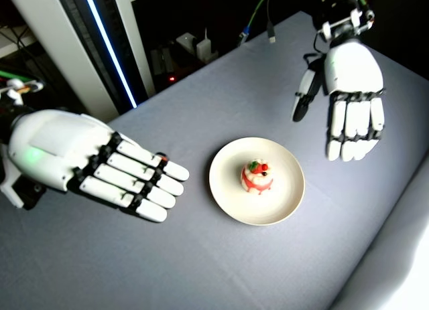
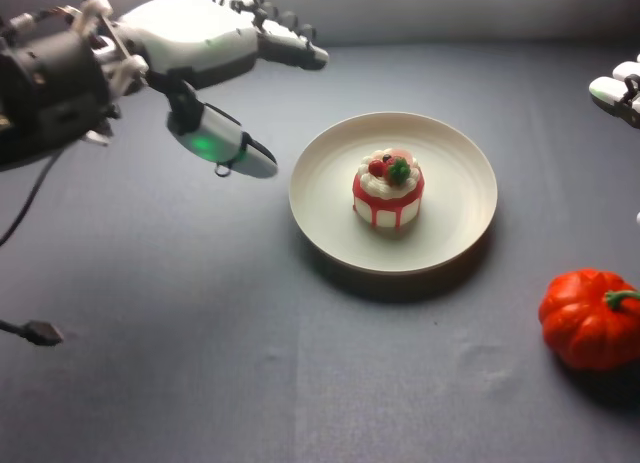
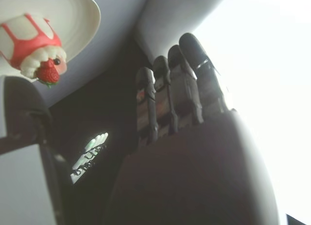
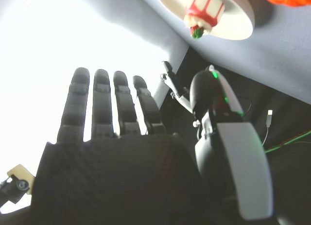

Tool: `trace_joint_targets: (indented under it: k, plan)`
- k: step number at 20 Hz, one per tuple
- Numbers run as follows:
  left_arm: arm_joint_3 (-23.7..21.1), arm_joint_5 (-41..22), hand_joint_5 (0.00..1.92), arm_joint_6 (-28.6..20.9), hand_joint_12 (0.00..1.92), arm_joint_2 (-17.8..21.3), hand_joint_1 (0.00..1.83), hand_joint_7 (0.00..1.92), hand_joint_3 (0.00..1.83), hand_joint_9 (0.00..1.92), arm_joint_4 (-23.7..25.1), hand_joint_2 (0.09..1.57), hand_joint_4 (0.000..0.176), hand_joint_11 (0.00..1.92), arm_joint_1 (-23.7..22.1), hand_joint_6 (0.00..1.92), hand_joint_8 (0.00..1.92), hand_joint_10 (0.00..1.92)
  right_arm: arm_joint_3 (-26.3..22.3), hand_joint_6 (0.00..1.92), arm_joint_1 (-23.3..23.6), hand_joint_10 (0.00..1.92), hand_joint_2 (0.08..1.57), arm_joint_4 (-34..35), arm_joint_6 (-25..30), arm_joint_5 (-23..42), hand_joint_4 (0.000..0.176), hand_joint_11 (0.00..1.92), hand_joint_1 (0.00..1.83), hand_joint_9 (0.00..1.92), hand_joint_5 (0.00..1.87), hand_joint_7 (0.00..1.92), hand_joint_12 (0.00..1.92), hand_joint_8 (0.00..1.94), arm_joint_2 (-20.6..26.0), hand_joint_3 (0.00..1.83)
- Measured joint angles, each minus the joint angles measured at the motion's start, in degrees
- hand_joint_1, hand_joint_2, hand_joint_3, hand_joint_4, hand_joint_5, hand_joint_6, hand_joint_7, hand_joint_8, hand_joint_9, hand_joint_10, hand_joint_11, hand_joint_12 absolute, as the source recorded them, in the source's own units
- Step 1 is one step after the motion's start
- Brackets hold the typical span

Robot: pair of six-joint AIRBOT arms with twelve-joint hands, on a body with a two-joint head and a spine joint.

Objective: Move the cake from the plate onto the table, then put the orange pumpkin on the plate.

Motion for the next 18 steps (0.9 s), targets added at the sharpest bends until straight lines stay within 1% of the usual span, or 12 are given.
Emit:
trace_joint_targets:
  k: [1, 2, 3, 5, 8, 10, 11, 12, 13, 15, 16, 18]
  plan:
    - [1.14, 0.72, 0.42, 0.0, 0.92, -1.55, 0.9, 0.37, 0.0, 0.33, -0.31, 0.84, 0.0, 0.0, 0.13, 0.0, 0.0, 0.01, 0.02, 0.0, 0.0, 0.0, 1.36, -0.02, 0.07, 0.02, 0.0, 0.01, 0.3, 0.01, 0.0, 0.0, 0.01, 0.0, 0.0, 0.0]
    - [1.68, 0.76, 0.42, -0.02, 0.95, -2.29, 0.91, 0.36, 0.0, 0.33, -0.79, 0.86, 0.0, 0.0, 0.24, 0.0, 0.0, 0.01, 0.02, 0.0, 0.0, 0.0, 1.37, -0.04, 0.09, 0.02, 0.0, 0.01, 0.31, 0.0, 0.0, 0.0, 0.01, 0.0, 0.0, 0.0]
    - [2.45, 0.9, 0.42, -0.02, 0.95, -3.37, 0.91, 0.36, 0.0, 0.33, -1.16, 0.86, 0.0, 0.0, 0.24, 0.0, 0.0, 0.01, 0.02, 0.0, 0.0, 0.0, 1.37, -0.09, 0.11, 0.04, 0.0, 0.01, 0.31, 0.0, 0.0, 0.0, 0.01, 0.0, 0.0, 0.0]
    - [4.44, 1.01, 0.4, 0.0, 1.19, -5.92, 0.87, 0.32, 0.01, 0.36, -1.62, 0.9, 0.0, 0.0, 0.31, 0.0, 0.01, 0.01, 0.02, 0.0, 0.0, 0.0, 1.37, -0.5, 0.37, 0.09, 0.0, 0.01, 0.31, 0.0, 0.0, 0.01, 0.01, 0.0, 0.0, 0.0]
    - [6.71, 1.53, 0.43, 0.0, 1.17, -8.26, 0.86, 0.35, 0.01, 0.37, -2.14, 0.91, 0.0, 0.0, 0.7, 0.01, 0.01, 0.01, 0.13, 0.0, 0.0, 0.0, 1.37, -0.63, 0.55, 0.09, 0.0, 0.0, 0.32, 0.0, 0.0, 0.0, 0.0, 0.0, 0.0, 0.0]
    - [7.34, 2.62, 0.45, 0.0, 1.17, -8.98, 0.83, 0.36, 0.01, 0.37, -2.25, 0.92, 0.0, 0.0, 0.7, 0.01, 0.01, 0.01, 0.13, 0.0, 0.0, 0.0, 1.37, -0.79, 0.74, 0.13, 0.0, 0.0, 0.33, 0.0, 0.0, 0.0, 0.0, 0.0, 0.0, 0.0]
    - [8.22, 2.69, 0.46, -0.02, 1.11, -9.6, 0.81, 0.36, 0.01, 0.36, -2.25, 0.93, 0.0, 0.0, 0.7, 0.01, 0.01, 0.0, 0.13, 0.0, 0.0, 0.0, 1.37, -0.94, 0.81, 0.13, 0.0, 0.0, 0.34, 0.0, 0.0, 0.0, 0.0, 0.0, 0.0, 0.0]
    - [9.55, 3.98, 0.48, 0.02, 1.1, -11.28, 0.8, 0.38, 0.0, 0.39, -2.29, 0.92, 0.0, 0.0, 0.7, 0.01, 0.01, 0.01, 0.22, 0.0, 0.0, 0.0, 1.36, -1.11, 1.01, 0.15, 0.0, 0.0, 0.38, 0.0, 0.0, 0.0, 0.0, 0.0, 0.0, 0.0]
    - [9.57, 3.98, 0.48, 0.0, 1.1, -11.37, 0.8, 0.38, 0.0, 0.39, -2.27, 0.92, 0.0, 0.0, 0.7, 0.01, 0.01, 0.01, 0.22, 0.0, 0.0, 0.0, 1.36, -1.14, 1.03, 0.15, 0.0, 0.0, 0.38, 0.0, 0.0, 0.0, 0.0, 0.0, 0.0, 0.0]
    - [9.97, 4.09, 0.49, 0.02, 1.14, -12.52, 0.77, 0.4, 0.0, 0.41, -2.08, 0.91, 0.0, 0.0, 0.7, 0.01, 0.01, 0.01, 0.39, 0.0, 0.0, 0.0, 1.36, -1.16, 1.11, 0.11, 0.0, 0.0, 0.4, 0.0, 0.0, 0.01, 0.0, 0.0, 0.0, 0.0]
    - [10.1, 3.74, 0.5, 0.0, 1.14, -13.2, 0.78, 0.39, 0.0, 0.41, -2.05, 0.92, 0.0, 0.0, 0.63, 0.01, 0.0, 0.01, 0.44, 0.0, 0.0, 0.0, 1.35, -1.09, 1.22, 0.15, 0.0, 0.0, 0.38, 0.0, 0.0, 0.0, 0.0, 0.0, 0.0, 0.0]
    - [10.21, 1.86, 0.48, 0.07, 1.15, -13.66, 0.71, 0.4, 0.01, 0.43, -2.6, 0.95, 0.0, 0.0, 0.76, 0.0, 0.01, 0.01, 0.44, 0.0, 0.0, 0.0, 1.35, -1.2, 1.27, 0.15, 0.0, 0.0, 0.37, 0.0, 0.0, 0.0, 0.0, 0.0, 0.0, 0.0]
